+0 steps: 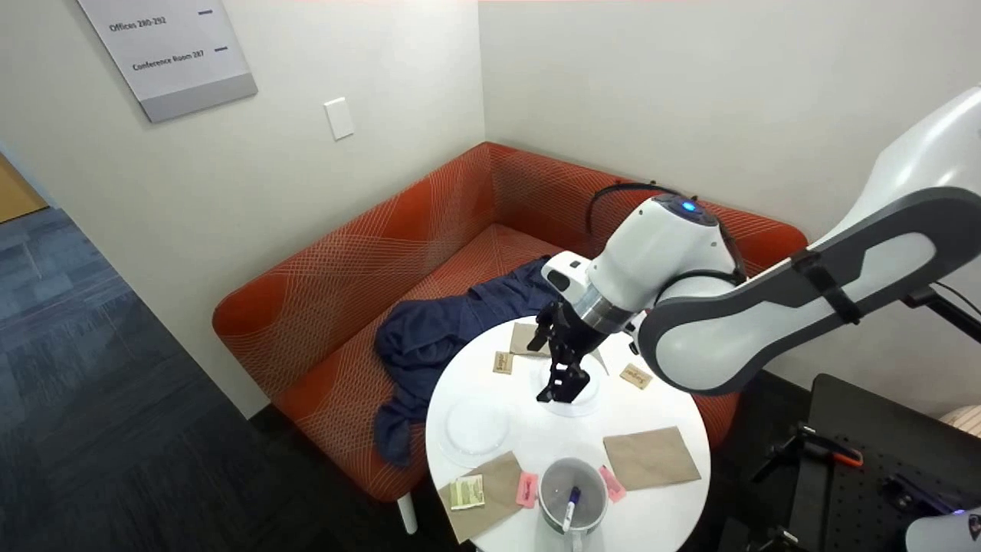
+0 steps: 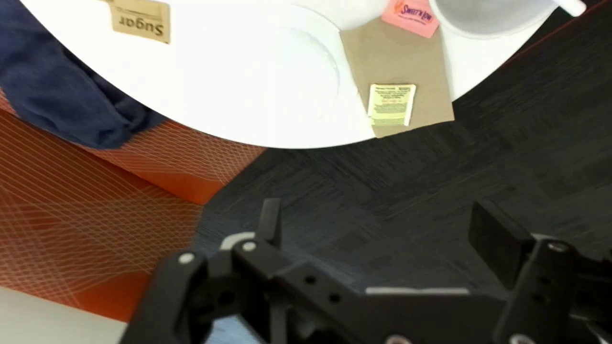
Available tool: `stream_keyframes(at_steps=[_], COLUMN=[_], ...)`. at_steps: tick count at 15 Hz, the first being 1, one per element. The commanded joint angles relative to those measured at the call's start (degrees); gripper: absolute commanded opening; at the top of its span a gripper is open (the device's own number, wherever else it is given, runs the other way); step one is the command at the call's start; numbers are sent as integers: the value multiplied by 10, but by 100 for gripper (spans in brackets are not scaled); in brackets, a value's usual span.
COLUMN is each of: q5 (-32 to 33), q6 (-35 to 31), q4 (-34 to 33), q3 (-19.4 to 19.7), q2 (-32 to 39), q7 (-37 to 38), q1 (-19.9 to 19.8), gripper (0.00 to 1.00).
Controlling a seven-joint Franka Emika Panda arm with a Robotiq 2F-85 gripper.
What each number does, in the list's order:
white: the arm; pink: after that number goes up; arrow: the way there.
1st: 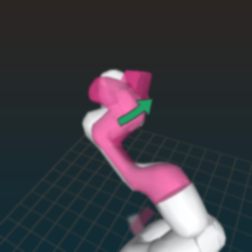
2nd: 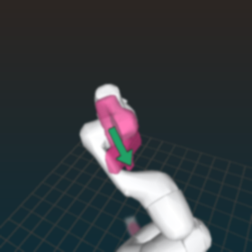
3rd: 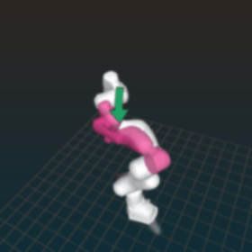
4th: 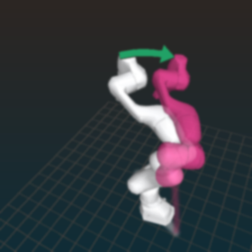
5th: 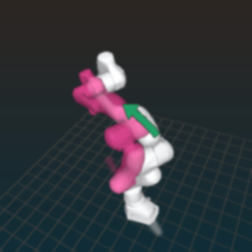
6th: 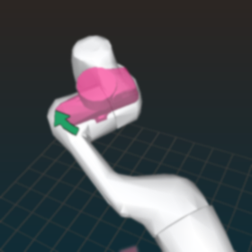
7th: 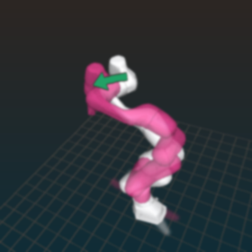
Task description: Put the marker into the mug.
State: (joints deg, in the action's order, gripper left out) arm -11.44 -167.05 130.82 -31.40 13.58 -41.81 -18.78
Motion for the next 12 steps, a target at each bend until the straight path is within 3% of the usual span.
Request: stream_keyframes(at_steps=[1,4,6,7,12], q5=[63,170,219,184,203], q6=[59,130,173,138,157], q4=[41,39,27,25,25], q3=[134,216,239,240,250], q2=[-91,-113,-111,-97,-100], q7=[135,255,314,260,294], q1=[97,144,166,165,177], gripper=[100,100,100,100,100])
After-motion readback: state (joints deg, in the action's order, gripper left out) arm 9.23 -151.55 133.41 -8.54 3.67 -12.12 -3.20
